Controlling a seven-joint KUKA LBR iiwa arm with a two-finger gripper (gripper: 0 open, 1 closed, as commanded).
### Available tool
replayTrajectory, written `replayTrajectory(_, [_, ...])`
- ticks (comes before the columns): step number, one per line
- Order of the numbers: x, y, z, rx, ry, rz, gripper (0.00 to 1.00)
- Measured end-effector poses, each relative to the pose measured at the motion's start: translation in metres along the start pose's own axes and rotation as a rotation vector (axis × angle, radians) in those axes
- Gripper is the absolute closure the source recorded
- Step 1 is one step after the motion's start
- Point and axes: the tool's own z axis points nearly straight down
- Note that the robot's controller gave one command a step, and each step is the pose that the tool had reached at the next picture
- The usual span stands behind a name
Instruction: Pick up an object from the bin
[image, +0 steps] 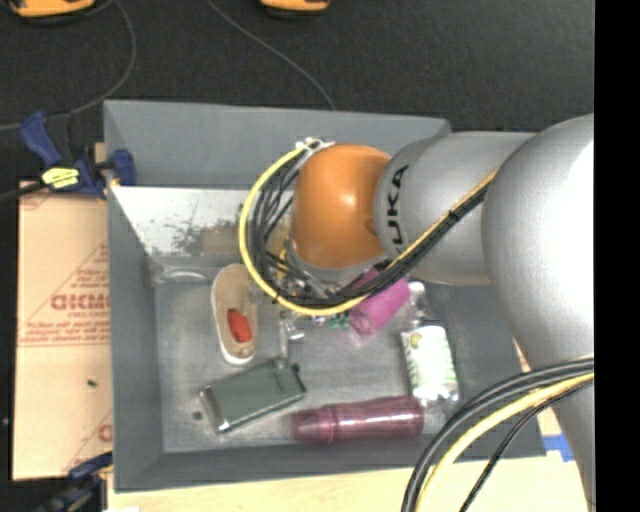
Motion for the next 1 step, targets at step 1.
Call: replayTrajectory(1, [-0.0209,-0.1153,0.0292,-0.005,-0.001,-0.341,0.0])
